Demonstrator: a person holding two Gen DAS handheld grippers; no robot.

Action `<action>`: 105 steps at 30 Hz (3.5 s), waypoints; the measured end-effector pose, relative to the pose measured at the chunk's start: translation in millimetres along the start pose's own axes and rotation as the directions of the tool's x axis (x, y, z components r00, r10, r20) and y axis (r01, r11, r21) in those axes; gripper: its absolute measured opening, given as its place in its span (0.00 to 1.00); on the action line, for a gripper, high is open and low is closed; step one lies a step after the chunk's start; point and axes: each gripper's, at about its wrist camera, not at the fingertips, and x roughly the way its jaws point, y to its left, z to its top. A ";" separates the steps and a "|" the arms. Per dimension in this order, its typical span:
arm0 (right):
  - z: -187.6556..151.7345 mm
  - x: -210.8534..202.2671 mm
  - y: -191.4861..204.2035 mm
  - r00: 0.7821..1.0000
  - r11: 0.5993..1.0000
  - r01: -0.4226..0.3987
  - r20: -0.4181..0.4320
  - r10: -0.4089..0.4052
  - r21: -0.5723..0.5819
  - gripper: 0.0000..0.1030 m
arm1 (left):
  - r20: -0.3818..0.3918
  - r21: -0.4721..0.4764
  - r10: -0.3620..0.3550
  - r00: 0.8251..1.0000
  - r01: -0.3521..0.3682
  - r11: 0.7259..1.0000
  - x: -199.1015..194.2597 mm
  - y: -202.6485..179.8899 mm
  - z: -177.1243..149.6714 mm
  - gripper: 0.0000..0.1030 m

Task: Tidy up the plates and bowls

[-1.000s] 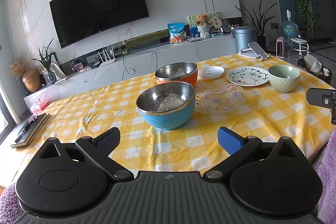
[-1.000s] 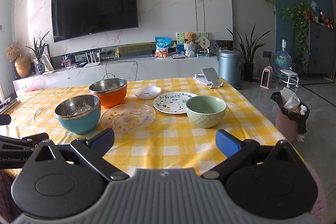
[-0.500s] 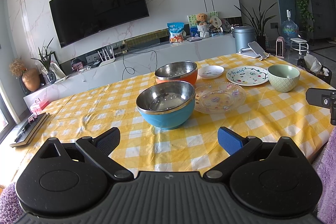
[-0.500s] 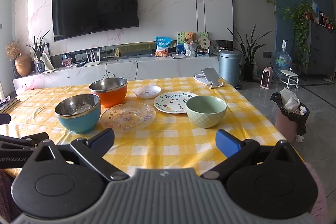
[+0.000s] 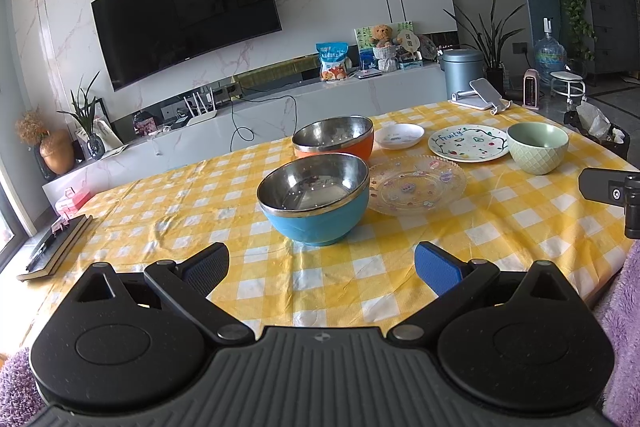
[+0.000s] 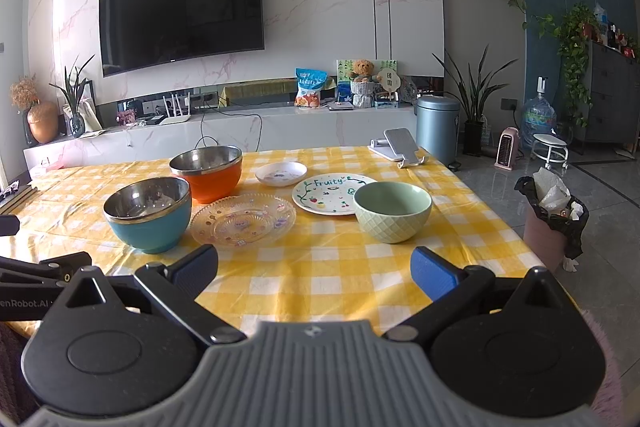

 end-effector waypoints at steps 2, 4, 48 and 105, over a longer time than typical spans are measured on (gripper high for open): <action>-0.7 0.3 -0.3 1.000 1.000 0.000 0.000 0.000 0.000 0.97 | -0.001 -0.001 0.001 1.000 -0.001 1.000 0.0 -0.2 0.0 1.00; -0.7 0.4 -0.1 1.000 1.000 0.000 -0.001 0.000 0.000 0.97 | -0.002 -0.002 0.002 1.000 -0.002 1.000 -0.1 -1.0 -0.7 1.00; 5.8 28.1 26.3 0.994 0.997 0.000 -0.105 -0.007 -0.072 0.98 | -0.079 -0.315 -0.215 0.973 0.180 0.932 18.7 51.6 15.0 1.00; 60.6 188.6 135.8 0.898 0.979 -0.108 -0.405 0.172 0.175 0.12 | -0.251 -0.577 -0.254 0.934 0.067 0.814 137.8 122.8 50.2 0.14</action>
